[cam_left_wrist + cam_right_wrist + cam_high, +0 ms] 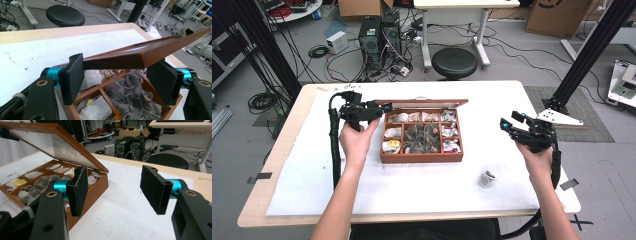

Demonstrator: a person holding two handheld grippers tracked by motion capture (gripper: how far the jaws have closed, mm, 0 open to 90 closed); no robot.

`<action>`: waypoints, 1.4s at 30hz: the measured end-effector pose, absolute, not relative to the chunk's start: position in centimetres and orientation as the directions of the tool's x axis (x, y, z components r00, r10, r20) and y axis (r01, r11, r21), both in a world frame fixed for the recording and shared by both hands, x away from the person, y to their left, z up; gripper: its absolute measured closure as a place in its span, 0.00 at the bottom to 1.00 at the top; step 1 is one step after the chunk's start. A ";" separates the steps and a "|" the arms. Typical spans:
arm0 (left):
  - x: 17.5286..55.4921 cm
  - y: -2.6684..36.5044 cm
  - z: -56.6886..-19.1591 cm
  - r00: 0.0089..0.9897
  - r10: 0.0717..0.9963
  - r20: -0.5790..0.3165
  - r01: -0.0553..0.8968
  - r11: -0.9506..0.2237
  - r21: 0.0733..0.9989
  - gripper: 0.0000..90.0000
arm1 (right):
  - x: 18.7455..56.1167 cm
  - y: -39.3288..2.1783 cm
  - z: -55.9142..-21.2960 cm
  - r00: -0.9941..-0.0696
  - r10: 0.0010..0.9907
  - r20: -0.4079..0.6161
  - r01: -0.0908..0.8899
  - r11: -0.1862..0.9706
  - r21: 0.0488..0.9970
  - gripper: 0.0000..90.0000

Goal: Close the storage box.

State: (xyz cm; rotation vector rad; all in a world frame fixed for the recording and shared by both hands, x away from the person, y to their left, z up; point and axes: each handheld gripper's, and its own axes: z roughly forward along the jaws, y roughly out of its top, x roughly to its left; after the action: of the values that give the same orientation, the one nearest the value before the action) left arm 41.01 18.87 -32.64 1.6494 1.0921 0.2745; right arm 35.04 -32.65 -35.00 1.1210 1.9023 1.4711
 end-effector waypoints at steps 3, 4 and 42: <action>40.8 18.8 -32.7 0.549 0.765 -0.338 0.516 0.008 0.857 0.34 | 35.0 -32.7 -35.0 -0.545 0.832 0.106 0.311 0.083 0.947 0.44; 40.8 18.8 -32.8 0.548 0.766 -0.336 0.516 0.007 0.857 0.34 | 35.0 -32.8 -35.0 -0.545 0.832 0.107 0.310 0.082 0.947 0.44; 37.2 19.2 -36.6 0.571 0.743 -0.349 0.524 -0.003 0.852 0.36 | 35.0 -32.6 -35.0 -0.524 0.847 0.088 0.300 0.087 0.950 0.45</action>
State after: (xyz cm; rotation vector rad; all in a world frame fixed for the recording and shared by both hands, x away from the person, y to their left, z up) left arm 37.24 19.17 -36.65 1.6641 1.0730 0.2395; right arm 34.99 -32.61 -34.96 1.1254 1.8752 1.4469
